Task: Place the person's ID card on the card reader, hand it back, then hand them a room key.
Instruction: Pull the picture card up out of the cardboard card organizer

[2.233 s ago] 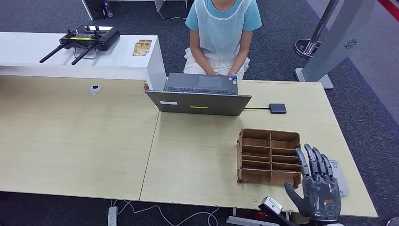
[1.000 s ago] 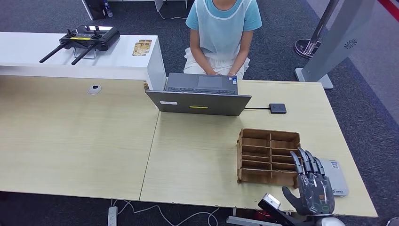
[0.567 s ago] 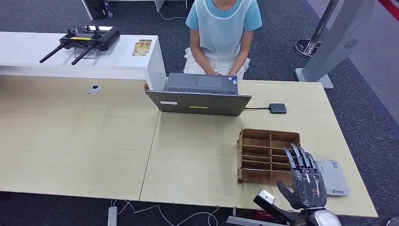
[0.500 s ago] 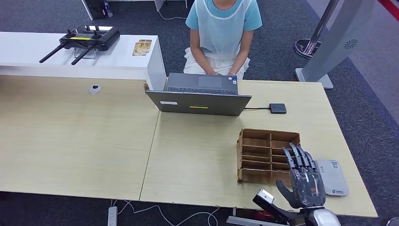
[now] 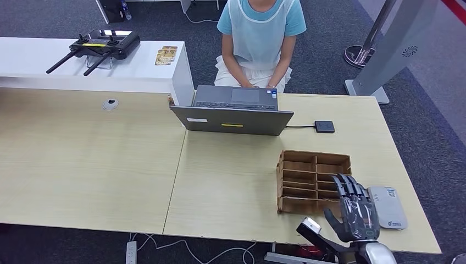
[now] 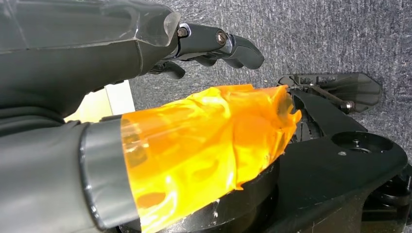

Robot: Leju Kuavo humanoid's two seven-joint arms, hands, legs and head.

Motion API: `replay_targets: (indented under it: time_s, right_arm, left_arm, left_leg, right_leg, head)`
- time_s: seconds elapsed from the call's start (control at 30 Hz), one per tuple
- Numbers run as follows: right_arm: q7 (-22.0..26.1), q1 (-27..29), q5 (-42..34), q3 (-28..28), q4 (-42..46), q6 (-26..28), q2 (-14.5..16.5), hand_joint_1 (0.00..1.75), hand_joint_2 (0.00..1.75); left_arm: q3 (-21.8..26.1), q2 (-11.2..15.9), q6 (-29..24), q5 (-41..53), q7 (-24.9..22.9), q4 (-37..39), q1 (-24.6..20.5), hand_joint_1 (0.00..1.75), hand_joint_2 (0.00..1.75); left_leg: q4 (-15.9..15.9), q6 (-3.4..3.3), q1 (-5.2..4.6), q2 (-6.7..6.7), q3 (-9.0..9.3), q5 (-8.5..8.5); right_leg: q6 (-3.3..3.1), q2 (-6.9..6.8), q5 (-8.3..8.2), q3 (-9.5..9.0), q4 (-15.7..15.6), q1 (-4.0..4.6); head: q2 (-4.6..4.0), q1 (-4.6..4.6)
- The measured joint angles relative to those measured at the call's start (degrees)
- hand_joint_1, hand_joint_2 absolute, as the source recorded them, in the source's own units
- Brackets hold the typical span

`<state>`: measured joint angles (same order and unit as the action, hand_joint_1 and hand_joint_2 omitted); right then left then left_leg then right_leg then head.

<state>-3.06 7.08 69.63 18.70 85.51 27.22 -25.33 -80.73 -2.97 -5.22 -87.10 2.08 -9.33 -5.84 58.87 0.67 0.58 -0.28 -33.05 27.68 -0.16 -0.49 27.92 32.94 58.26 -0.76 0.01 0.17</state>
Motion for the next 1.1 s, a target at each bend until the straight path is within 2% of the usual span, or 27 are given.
replay_targets:
  time_s: [0.23,0.57,0.7,0.87,1.03,1.1]
  right_arm:
    - [0.0,0.3,0.0,-1.7,-0.2,0.5,0.2,0.33,1.75]
    - [0.0,0.4,0.1,-2.7,-0.2,0.6,0.3,0.37,1.75]
    - [0.0,0.6,0.1,-2.9,-0.1,0.6,0.3,0.46,1.75]
    - [0.0,0.7,0.1,-3.1,0.1,0.6,0.5,0.7,1.75]
    - [0.0,0.8,0.1,-3.2,0.3,0.6,0.5,0.81,1.75]
    - [0.0,0.8,0.1,-3.2,0.3,0.6,0.5,0.79,1.75]
  left_arm:
    - [-0.2,0.0,0.0,0.0,0.0,0.0,0.0,0.0,0.0]
    - [-0.2,0.0,0.0,0.0,0.0,0.0,0.0,0.0,0.0]
    - [-0.2,0.0,0.0,0.0,0.0,0.0,0.0,0.0,0.0]
    - [-0.2,0.0,0.0,0.0,0.0,0.0,0.0,0.0,0.0]
    - [-0.2,0.0,0.0,0.0,0.0,0.0,0.0,0.0,0.0]
    - [-0.2,0.0,0.0,0.0,0.0,0.0,0.0,0.0,0.0]
  left_leg:
    - [0.0,0.0,0.0,0.0,0.0,0.0]
    - [0.0,0.0,0.0,0.01,0.0,0.0]
    - [0.0,0.0,0.0,0.0,0.0,0.0]
    - [0.0,0.0,0.0,0.0,0.0,0.0]
    - [0.0,0.0,0.0,0.0,0.0,0.0]
    - [0.0,0.0,0.0,0.0,0.0,0.0]
  right_leg:
    - [0.0,0.0,0.0,0.0,0.0,0.0]
    - [0.0,0.0,0.0,0.0,0.0,0.0]
    - [0.0,0.0,0.0,0.0,0.0,0.0]
    - [0.0,0.0,0.0,0.01,0.0,0.0]
    - [0.0,0.0,0.0,0.0,0.0,0.0]
    - [0.0,0.0,0.0,0.0,0.0,0.0]
  head:
    - [0.01,0.0]
    - [0.0,0.0]
    - [0.01,0.0]
    - [0.01,0.0]
    - [0.01,0.0]
    - [0.01,0.0]
